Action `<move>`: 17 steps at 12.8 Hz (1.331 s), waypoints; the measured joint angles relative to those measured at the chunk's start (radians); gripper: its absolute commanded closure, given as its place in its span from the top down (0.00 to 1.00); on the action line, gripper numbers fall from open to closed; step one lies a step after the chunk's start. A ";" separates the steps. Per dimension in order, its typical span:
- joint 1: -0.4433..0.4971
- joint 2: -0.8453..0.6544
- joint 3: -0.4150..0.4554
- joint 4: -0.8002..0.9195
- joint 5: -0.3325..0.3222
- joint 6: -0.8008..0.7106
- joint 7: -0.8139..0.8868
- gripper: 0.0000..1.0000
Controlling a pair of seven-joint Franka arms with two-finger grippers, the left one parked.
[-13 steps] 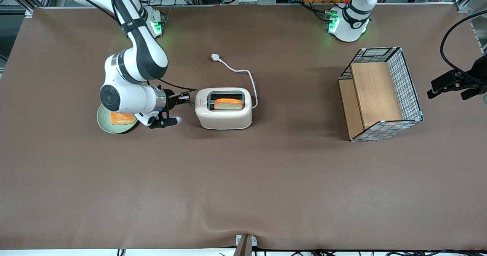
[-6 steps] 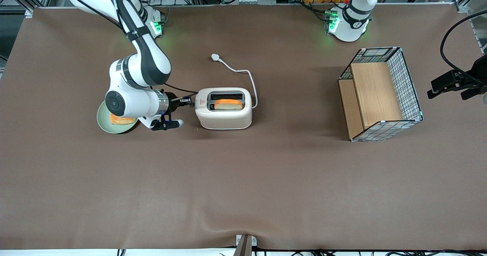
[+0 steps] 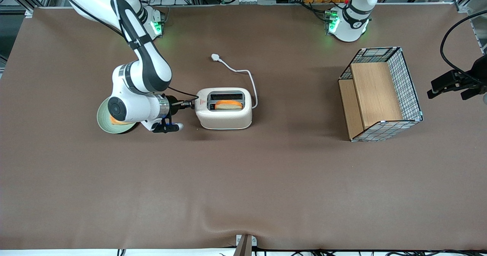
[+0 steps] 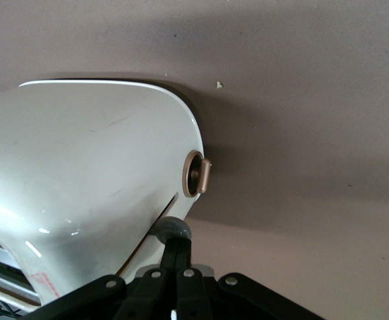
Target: Press toaster button with right arm
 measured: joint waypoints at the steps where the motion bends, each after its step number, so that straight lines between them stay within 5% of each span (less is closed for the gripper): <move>1: -0.001 0.002 -0.002 -0.001 0.009 0.000 0.000 0.00; 9: -0.042 0.063 -0.008 -0.002 0.141 -0.014 -0.085 0.00; 17: -0.056 0.079 -0.010 -0.002 0.181 -0.030 -0.111 0.00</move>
